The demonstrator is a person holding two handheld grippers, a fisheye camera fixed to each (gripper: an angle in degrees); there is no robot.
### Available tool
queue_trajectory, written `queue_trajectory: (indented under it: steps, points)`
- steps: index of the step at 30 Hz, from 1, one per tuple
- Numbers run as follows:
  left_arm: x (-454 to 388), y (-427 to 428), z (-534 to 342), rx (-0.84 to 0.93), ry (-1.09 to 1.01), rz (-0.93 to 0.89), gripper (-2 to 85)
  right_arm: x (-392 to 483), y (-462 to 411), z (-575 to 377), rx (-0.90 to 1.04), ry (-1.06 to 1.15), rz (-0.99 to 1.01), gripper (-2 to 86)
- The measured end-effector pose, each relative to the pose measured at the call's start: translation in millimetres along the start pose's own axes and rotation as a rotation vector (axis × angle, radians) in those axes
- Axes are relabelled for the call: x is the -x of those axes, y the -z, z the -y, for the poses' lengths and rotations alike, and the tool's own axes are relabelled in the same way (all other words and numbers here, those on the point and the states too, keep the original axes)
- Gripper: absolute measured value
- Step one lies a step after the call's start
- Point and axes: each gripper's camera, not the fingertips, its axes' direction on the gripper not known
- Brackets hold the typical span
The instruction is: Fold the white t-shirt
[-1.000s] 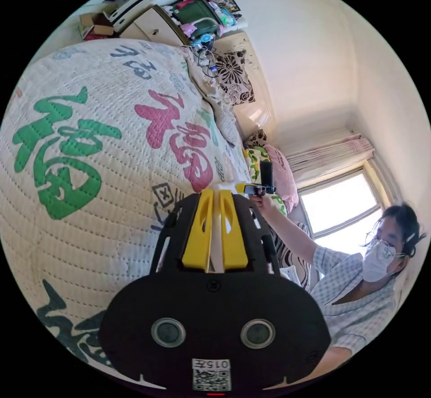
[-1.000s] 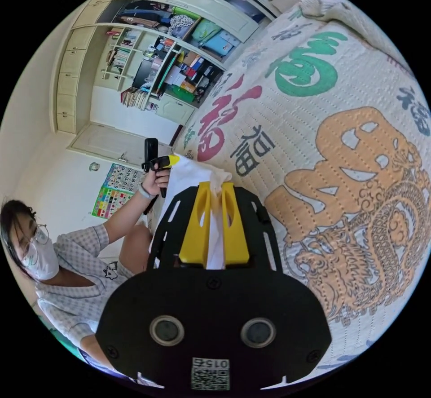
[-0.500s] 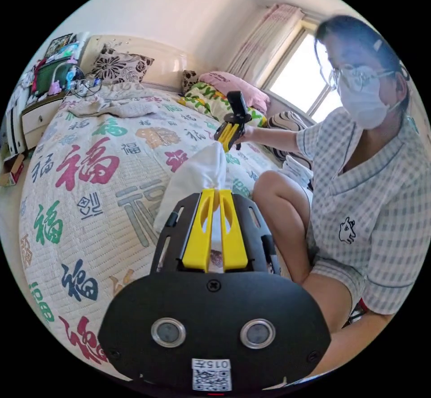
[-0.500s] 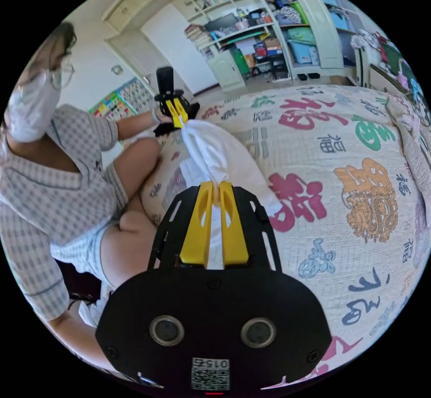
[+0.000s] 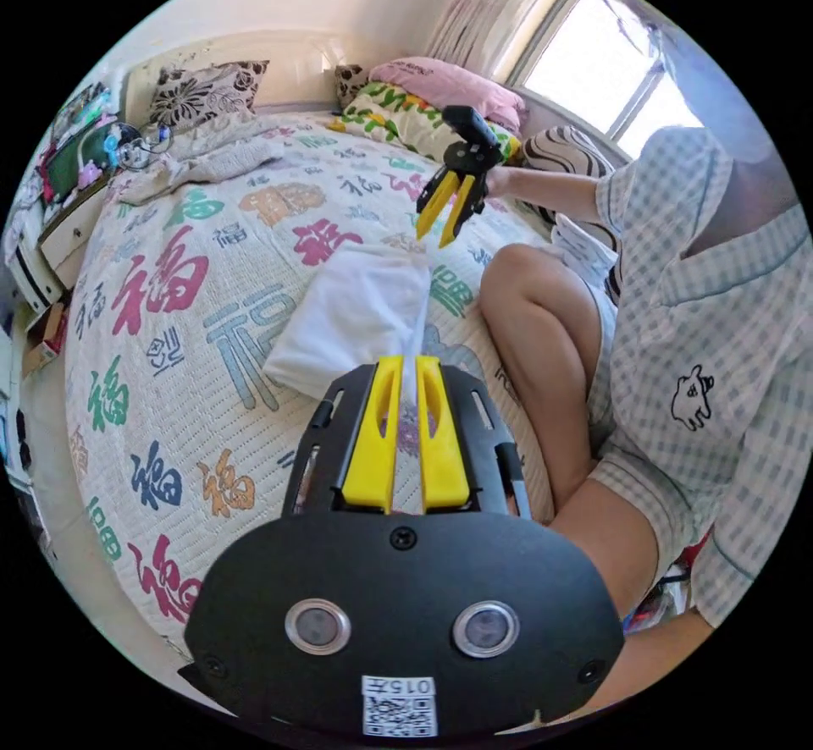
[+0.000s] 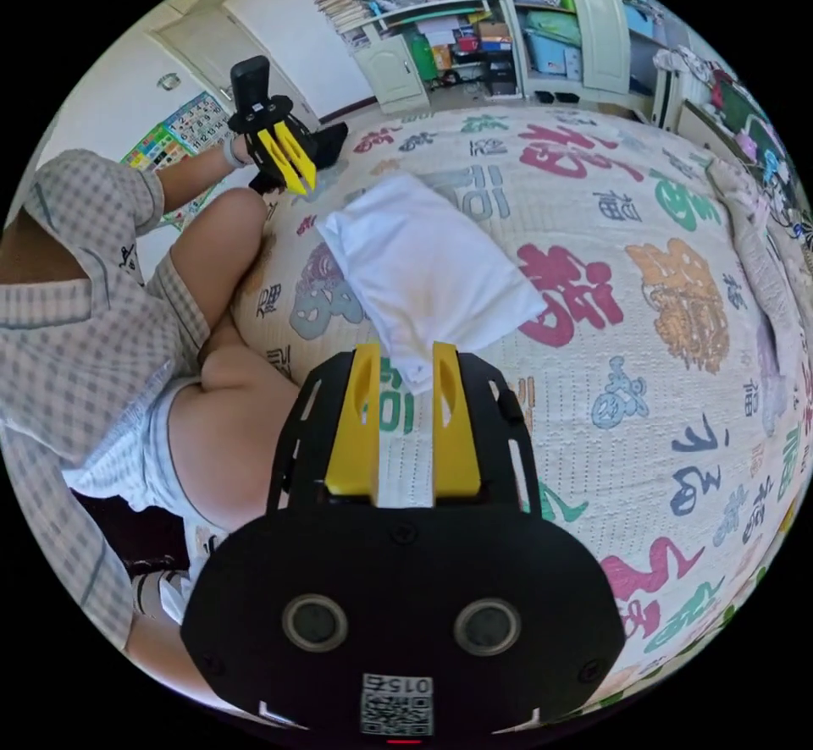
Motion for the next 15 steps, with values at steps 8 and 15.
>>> queue_trajectory:
  steps: [8, 15]
  points:
    - [26, -71, 17, 0.255, 0.043, -0.050, 5.2, 15, -93, 70, 0.191, 0.096, 0.025, 2.7]
    - [25, -51, -11, 0.258, 0.031, 0.004, 1.8, 1, -101, 56, 0.168, 0.059, 0.063, -0.2]
